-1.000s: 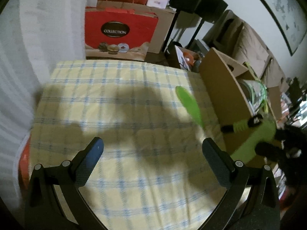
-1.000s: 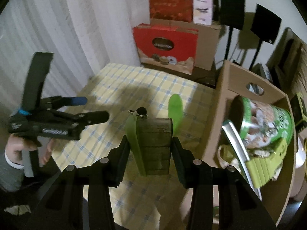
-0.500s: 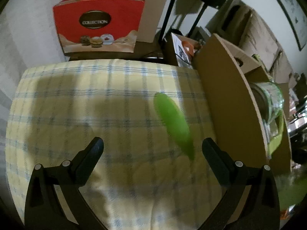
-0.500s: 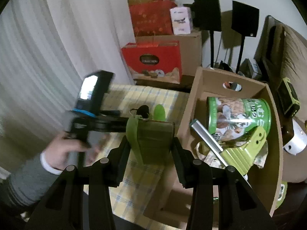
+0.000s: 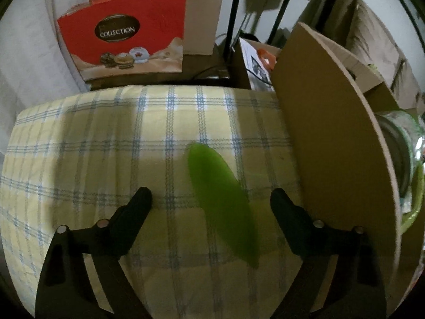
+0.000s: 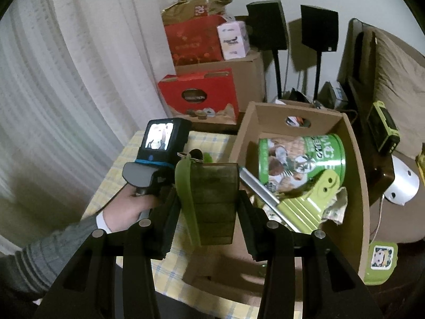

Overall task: Organize objects
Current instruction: 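Grasp the green paddle with the left gripper while the right holds the container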

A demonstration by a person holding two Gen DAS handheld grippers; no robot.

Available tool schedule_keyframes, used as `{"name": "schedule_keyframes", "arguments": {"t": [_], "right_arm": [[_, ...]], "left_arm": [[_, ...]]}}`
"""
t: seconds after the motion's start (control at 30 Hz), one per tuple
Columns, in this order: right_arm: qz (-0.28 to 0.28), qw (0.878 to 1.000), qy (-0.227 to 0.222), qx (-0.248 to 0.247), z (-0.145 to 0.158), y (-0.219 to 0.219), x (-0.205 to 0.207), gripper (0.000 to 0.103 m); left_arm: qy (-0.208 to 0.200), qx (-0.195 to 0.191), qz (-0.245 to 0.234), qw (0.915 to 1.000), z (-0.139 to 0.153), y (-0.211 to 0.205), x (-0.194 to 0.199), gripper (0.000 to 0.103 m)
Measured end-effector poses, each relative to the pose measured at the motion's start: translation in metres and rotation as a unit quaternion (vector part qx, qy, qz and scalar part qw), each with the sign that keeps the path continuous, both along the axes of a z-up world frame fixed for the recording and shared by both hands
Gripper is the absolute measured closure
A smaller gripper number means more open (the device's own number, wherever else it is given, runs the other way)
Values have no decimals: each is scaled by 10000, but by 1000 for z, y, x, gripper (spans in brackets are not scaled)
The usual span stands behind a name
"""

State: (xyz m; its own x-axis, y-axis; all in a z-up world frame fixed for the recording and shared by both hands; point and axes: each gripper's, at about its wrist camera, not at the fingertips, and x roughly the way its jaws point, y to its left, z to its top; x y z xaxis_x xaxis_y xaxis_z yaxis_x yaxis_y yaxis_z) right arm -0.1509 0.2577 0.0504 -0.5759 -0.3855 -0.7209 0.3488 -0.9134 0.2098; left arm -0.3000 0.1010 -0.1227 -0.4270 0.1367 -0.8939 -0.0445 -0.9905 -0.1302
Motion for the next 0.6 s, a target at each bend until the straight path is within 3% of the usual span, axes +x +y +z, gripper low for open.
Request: {"name": "schedule_keyframes", "arguments": {"t": [0.1, 0.2, 0.27, 0.33, 0.6], "right_arm": [[-41, 10000, -40, 52, -4, 4, 2, 60], [-75, 9999, -71, 68, -7, 7, 1, 60], [-93, 9999, -79, 65, -8, 7, 1, 60], [-102, 9999, -84, 75, -9, 6, 2, 60], [-103, 9999, -82, 83, -10, 4, 5, 60]], "left_arm": [[89, -186, -48, 9998, -2, 5, -1, 20], [261, -599, -158, 9977, -2, 12, 1, 41], [313, -597, -211, 9975, 0, 13, 3, 50], [331, -592, -186, 9975, 2, 12, 4, 66], [264, -364, -182, 9988, 7, 3, 13, 71]]}}
